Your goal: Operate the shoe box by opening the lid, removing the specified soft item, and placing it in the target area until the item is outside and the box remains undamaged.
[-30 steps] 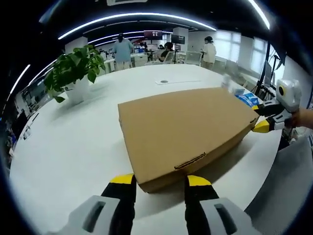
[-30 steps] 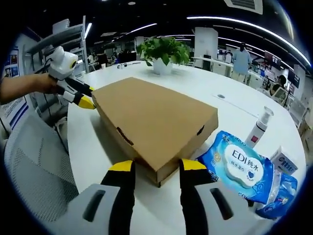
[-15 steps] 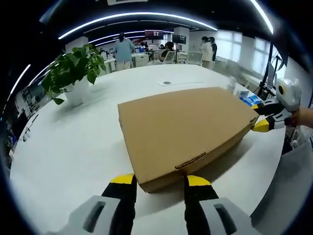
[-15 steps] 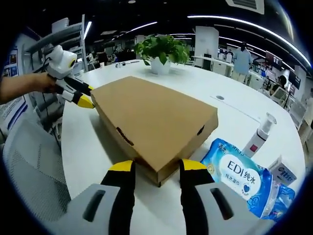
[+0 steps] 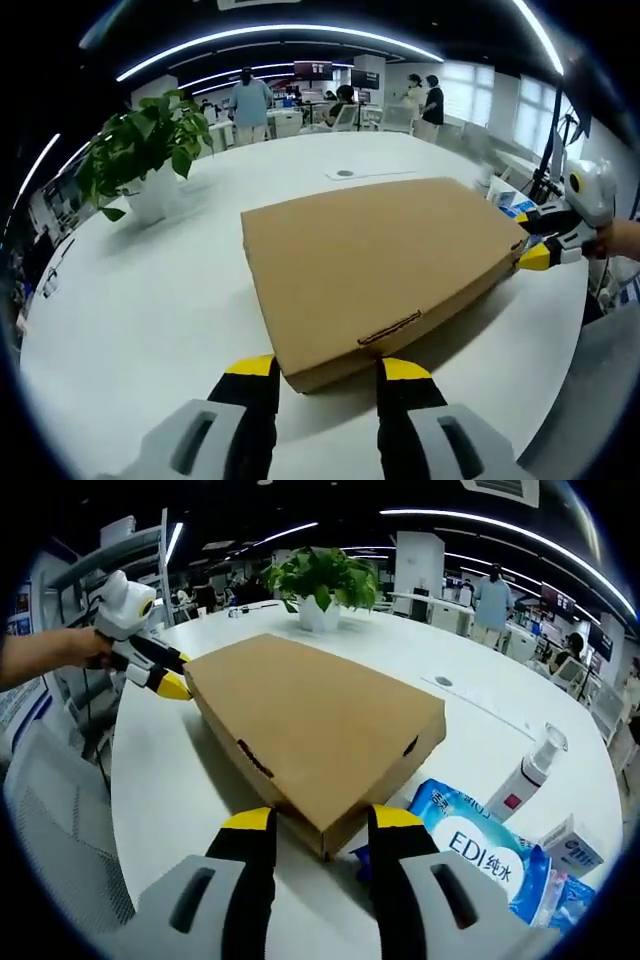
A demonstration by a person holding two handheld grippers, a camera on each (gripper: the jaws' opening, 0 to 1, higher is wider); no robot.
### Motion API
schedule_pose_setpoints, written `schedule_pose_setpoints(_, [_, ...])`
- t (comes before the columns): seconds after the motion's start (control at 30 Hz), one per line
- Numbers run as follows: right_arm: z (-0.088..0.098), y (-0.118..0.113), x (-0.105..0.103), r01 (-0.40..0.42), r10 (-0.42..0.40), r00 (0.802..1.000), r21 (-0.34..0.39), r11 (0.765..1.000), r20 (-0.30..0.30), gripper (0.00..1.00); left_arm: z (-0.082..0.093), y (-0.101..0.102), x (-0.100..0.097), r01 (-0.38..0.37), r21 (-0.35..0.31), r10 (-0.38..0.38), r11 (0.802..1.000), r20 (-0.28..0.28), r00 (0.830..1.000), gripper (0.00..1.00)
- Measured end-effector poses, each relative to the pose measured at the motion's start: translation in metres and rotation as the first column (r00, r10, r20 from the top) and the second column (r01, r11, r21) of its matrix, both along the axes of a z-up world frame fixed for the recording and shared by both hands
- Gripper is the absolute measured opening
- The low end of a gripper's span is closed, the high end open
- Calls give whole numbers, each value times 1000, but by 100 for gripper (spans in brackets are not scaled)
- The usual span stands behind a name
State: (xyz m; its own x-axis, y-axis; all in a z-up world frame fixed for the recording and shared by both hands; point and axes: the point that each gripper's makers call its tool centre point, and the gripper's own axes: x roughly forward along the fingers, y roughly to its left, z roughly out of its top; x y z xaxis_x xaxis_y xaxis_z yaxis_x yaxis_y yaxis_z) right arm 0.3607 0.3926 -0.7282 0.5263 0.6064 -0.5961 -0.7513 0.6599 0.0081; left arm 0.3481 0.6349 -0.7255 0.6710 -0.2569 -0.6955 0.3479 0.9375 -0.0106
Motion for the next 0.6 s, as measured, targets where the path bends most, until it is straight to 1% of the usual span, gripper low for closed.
schedule_pose_setpoints(0.3, [0,-1,9,4,-4,1000,-7,1000,-2,34,0,-2,9,2,-2,-2,1000,-1,1000,38])
schedule_pose_setpoints(0.47, [0,-2,9,6,-6,1000,-10,1000,-2,34,0,-1,8,9,8,-9,1000,-2,1000,38])
schedule_pose_setpoints(0.6, [1,-4,8,31,-31,999,3,1000,-14,35,-2,0,8,18,17,-18,1000,-6,1000,38])
